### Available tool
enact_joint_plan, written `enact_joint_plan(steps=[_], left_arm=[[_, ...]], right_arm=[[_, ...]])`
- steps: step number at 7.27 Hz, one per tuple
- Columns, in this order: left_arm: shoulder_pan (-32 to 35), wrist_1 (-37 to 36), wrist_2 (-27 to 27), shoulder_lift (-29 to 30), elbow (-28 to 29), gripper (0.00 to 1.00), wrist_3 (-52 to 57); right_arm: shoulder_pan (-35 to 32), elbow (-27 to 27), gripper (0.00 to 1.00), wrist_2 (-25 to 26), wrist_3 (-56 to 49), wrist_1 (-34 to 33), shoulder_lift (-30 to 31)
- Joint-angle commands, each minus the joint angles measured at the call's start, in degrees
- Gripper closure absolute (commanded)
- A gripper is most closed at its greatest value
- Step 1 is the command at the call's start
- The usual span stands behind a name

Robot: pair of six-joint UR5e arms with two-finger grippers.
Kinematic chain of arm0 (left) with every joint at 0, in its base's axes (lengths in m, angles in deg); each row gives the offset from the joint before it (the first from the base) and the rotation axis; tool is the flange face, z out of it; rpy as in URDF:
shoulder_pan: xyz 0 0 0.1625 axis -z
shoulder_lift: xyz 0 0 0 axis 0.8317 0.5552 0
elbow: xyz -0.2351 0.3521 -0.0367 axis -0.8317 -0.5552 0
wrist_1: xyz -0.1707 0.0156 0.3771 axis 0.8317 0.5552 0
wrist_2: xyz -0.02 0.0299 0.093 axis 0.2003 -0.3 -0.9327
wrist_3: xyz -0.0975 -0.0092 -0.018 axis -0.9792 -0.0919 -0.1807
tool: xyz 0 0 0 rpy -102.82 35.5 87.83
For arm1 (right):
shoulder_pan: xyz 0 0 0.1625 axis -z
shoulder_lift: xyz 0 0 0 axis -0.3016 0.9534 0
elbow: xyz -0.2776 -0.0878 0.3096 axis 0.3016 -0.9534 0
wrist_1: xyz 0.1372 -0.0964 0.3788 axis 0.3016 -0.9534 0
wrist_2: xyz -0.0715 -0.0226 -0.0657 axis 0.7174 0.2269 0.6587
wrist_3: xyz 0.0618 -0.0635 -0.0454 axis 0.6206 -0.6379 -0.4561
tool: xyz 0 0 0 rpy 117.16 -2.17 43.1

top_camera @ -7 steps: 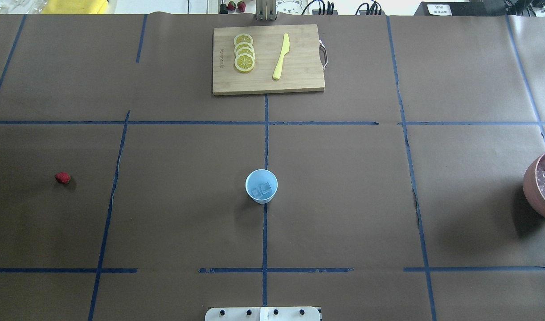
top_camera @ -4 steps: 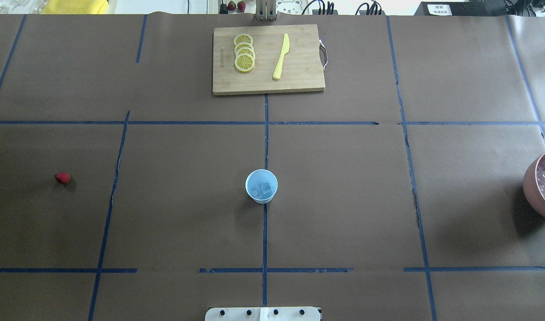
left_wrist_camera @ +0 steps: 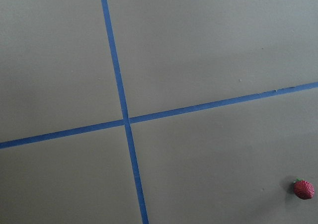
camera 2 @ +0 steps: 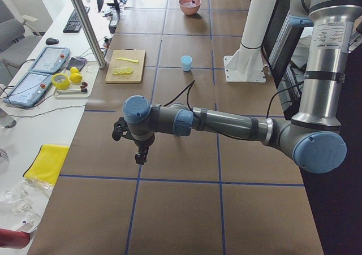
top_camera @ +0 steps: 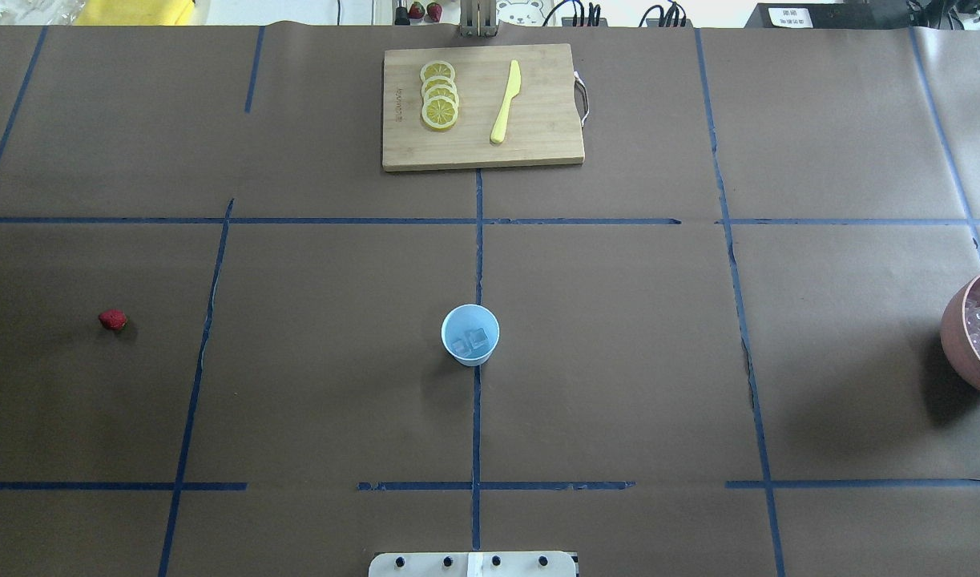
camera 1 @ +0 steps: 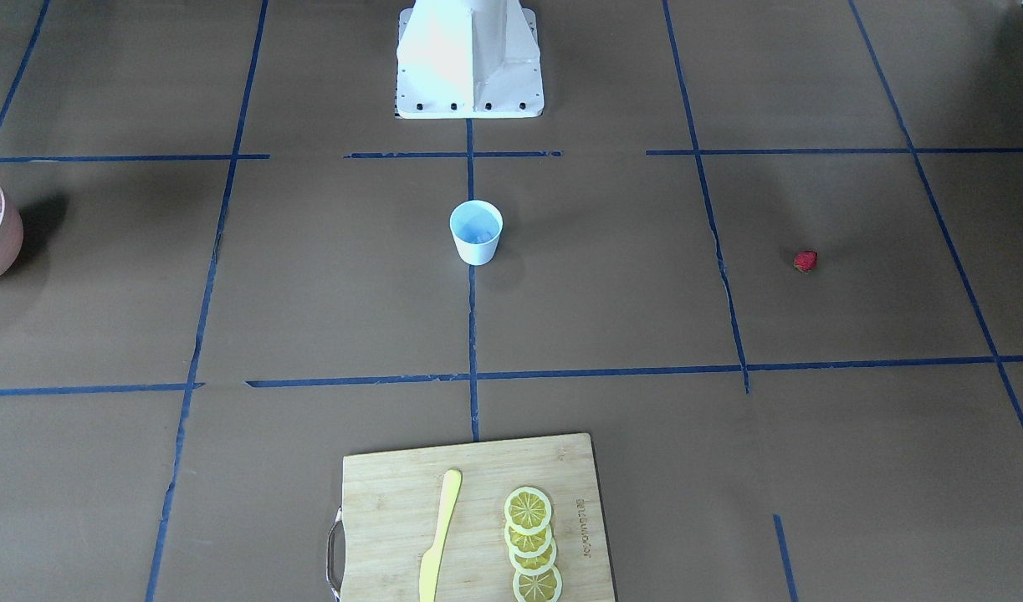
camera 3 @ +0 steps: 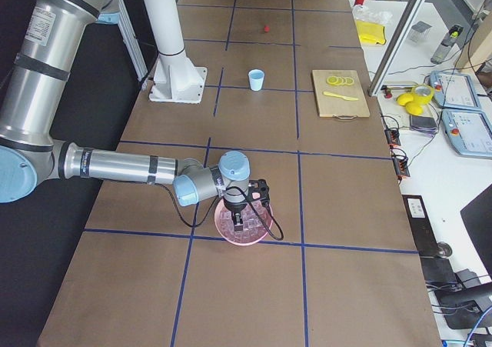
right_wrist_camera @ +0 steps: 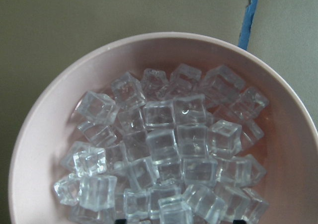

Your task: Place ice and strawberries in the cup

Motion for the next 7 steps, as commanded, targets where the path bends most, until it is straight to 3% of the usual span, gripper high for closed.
enact_joint_plan(steps=[1, 7], left_arm=[[0.0, 0.0, 0.2, 0.0, 0.0, 0.0, 0.0], [0.0, 0.0, 0.2, 0.2, 0.0, 0.0, 0.0]], right_arm=[[0.1, -0.6, 0.29, 0.0, -0.3, 0.0, -0.2], [1.6, -1.3, 0.34, 0.1, -0.3, -0.1, -0.5]])
